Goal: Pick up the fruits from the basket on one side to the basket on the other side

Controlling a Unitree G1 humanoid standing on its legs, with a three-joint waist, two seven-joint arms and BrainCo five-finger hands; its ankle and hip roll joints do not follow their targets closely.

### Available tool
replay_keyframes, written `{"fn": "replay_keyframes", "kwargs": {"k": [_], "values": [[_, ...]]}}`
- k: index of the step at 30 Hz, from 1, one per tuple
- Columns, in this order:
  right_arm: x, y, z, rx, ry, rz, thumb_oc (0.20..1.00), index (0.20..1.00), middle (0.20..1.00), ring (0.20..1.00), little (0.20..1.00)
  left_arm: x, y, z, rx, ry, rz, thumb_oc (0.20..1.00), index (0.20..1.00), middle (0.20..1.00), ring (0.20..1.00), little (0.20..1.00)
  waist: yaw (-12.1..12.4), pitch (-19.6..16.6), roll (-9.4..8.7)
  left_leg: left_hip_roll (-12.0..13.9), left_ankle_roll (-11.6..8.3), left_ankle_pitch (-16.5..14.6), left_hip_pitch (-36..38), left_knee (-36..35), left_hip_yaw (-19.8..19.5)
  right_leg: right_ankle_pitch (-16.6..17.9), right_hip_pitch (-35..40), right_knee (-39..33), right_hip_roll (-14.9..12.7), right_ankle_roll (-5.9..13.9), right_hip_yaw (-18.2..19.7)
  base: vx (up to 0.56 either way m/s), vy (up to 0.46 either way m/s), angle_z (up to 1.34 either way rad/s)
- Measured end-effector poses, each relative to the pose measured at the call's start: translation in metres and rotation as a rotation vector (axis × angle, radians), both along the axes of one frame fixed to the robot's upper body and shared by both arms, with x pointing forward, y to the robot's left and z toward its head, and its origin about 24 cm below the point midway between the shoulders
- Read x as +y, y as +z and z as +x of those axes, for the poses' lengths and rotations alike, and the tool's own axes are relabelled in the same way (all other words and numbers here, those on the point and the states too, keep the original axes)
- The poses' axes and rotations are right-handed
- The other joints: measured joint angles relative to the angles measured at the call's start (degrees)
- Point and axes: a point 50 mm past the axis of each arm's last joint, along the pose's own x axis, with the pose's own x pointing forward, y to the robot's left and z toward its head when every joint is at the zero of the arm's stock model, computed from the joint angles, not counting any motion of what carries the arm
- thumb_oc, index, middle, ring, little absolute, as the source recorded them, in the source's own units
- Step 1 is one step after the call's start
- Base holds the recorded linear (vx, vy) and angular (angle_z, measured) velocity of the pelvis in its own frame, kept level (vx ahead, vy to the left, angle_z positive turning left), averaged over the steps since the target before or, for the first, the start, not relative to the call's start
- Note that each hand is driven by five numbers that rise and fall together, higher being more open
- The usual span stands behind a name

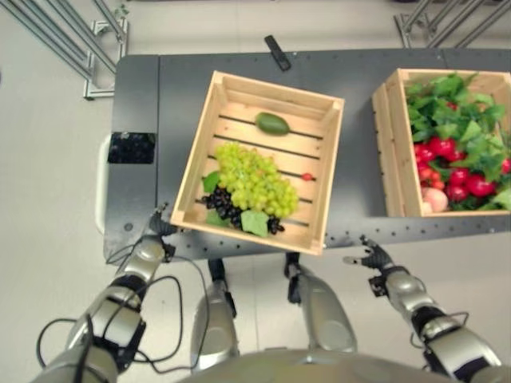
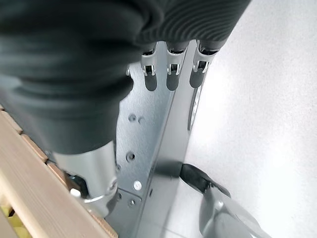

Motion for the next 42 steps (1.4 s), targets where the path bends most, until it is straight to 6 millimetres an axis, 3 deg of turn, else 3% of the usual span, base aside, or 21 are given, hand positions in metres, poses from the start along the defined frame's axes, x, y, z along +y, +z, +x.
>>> {"fn": "replay_keyframes", "kwargs": {"k": [17,21,24,27,32,37,42], "values": [[-0.001,-0.003,-0.006,0.013,-0.001,0.001,1.0,1.0,1.0,1.0,1.0,-0.014,-0.001,0.001,-0.04,-0.005,-0.08,1.0,1.0,1.0,1.0,1.0,0.17,-0.04,-0.05,0.02,-0.01,0.0,1.21,0.09,0.54,0.33,0.96,-0.15,0.14,-0.03,0.67,0.0,0.001,-0.01],[-0.003,-0.004,-0.011,0.007,-0.006,0.004,1.0,1.0,1.0,1.0,1.0,-0.02,0.0,-0.017,-0.127,-0.047,-0.151,1.0,1.0,1.0,1.0,1.0,0.46,-0.15,0.03,0.02,-0.02,0.0,1.78,0.08,0.14,0.29,1.95,-0.34,0.08,-0.01,0.29,-0.01,-0.012,0.05],[-0.009,-0.007,-0.024,0.004,-0.049,0.022,1.0,1.0,1.0,1.0,1.0,-0.02,0.009,-0.051,-0.208,-0.124,-0.196,1.0,1.0,1.0,1.0,1.0,1.7,-0.12,0.3,-0.01,-0.03,0.01,1.84,0.25,-0.84,0.27,2.66,-0.6,-0.08,0.02,-0.52,-0.01,-0.013,0.11],[-0.018,-0.011,-0.039,0.036,-0.087,0.016,1.0,1.0,1.0,1.0,1.0,-0.002,-0.003,-0.079,-0.137,-0.087,-0.186,1.0,1.0,1.0,1.0,1.0,3.61,0.04,1.45,-0.23,-0.03,0.01,1.45,0.49,-2.2,-0.1,3.14,-0.62,-0.44,0.47,-1.34,0.0,-0.011,0.19],[-0.022,-0.011,-0.042,0.034,-0.097,0.02,1.0,1.0,1.0,1.0,1.0,0.022,0.003,-0.102,-0.13,-0.037,-0.156,1.0,1.0,1.0,1.0,1.0,4.76,0.78,2.95,-0.64,0.47,0.41,0.34,0.45,-3.81,-0.21,3.04,-0.32,-1.15,0.51,-2.94,0.0,-0.004,0.19],[-0.025,-0.011,-0.045,0.039,-0.107,0.028,1.0,1.0,1.0,1.0,1.0,0.008,0.037,-0.088,-0.287,-0.133,-0.168,1.0,1.0,1.0,1.0,1.0,5.11,1.38,4.11,-0.98,0.23,1.2,-0.53,0.38,-5.21,-0.2,2.99,-0.24,-1.5,0.52,-4.21,0.0,0.007,0.15],[-0.025,-0.011,-0.044,0.037,-0.103,0.029,1.0,1.0,1.0,1.0,1.0,0.001,0.05,-0.08,-0.344,-0.175,-0.171,1.0,1.0,1.0,1.0,1.0,5.02,1.49,4.3,-0.97,0.22,1.21,-0.54,0.4,-5.24,-0.2,2.95,-0.25,-1.47,0.52,-4.21,0.0,0.0,0.0]]}}
